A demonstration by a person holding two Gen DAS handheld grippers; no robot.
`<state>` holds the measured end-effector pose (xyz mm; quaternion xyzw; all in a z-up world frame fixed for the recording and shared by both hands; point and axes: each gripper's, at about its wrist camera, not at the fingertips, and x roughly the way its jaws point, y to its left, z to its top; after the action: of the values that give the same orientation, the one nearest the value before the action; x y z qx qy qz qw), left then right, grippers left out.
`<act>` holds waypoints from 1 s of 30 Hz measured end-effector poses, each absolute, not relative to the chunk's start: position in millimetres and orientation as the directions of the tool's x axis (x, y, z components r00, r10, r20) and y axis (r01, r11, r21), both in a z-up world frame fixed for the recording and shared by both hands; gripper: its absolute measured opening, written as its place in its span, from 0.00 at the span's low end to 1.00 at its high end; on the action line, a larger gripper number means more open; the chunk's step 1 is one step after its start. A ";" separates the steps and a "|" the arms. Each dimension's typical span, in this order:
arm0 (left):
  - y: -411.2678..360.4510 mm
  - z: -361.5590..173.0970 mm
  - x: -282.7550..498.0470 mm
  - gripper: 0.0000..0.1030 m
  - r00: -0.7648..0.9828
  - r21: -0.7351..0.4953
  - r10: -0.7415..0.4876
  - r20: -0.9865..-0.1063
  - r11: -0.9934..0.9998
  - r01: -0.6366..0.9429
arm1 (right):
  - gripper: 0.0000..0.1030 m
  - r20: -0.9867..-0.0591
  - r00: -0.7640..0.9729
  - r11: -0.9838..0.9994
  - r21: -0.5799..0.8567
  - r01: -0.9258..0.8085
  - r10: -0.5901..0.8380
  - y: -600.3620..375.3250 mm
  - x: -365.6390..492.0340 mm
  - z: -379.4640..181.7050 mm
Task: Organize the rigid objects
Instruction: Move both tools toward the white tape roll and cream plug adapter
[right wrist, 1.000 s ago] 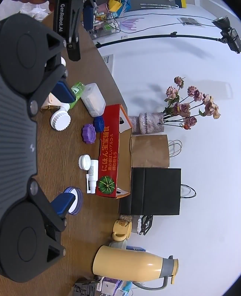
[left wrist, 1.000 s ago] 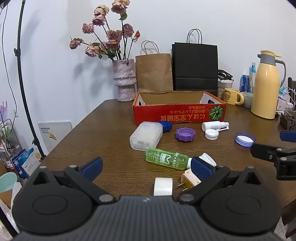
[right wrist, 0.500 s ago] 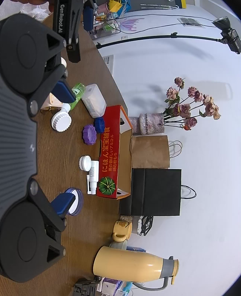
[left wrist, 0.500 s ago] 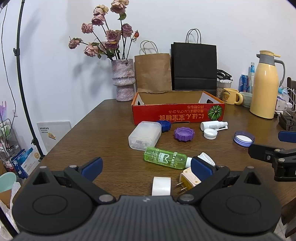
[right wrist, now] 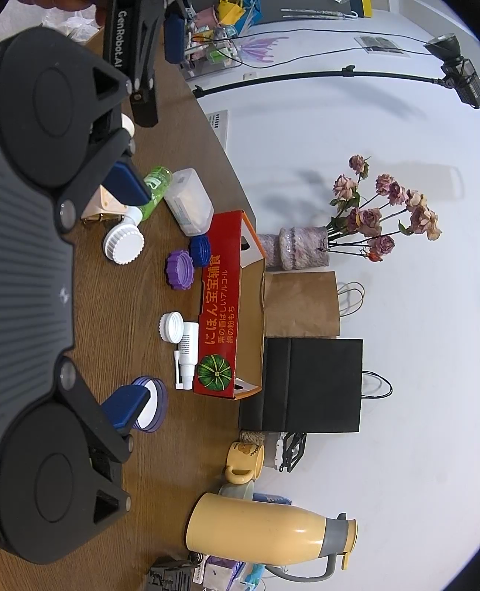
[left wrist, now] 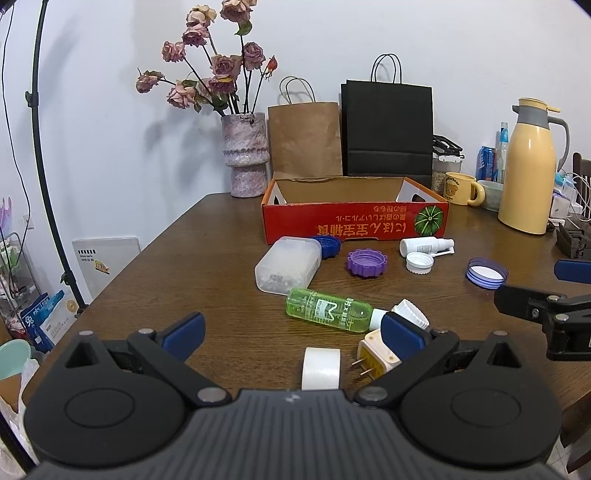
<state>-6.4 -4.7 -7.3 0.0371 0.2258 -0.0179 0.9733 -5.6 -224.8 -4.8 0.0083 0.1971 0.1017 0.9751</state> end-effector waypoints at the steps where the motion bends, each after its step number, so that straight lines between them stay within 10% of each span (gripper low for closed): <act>1: -4.9 -7.4 -6.3 1.00 0.897 0.064 -0.018 -0.441 0.997 0.051 | 1.00 -0.383 0.902 0.979 0.056 -0.195 0.201 -224.5 -6.4 -4.2; 30: -5.3 -7.5 -5.9 1.00 0.896 0.060 -0.019 -0.443 0.997 0.051 | 1.00 -0.385 0.900 0.978 0.044 -0.203 0.204 -220.8 -5.2 -4.7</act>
<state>-5.9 -5.3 -7.5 0.0351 0.2271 -0.0181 0.9731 -5.2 -220.8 -4.7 0.0012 0.1977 0.1045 0.9747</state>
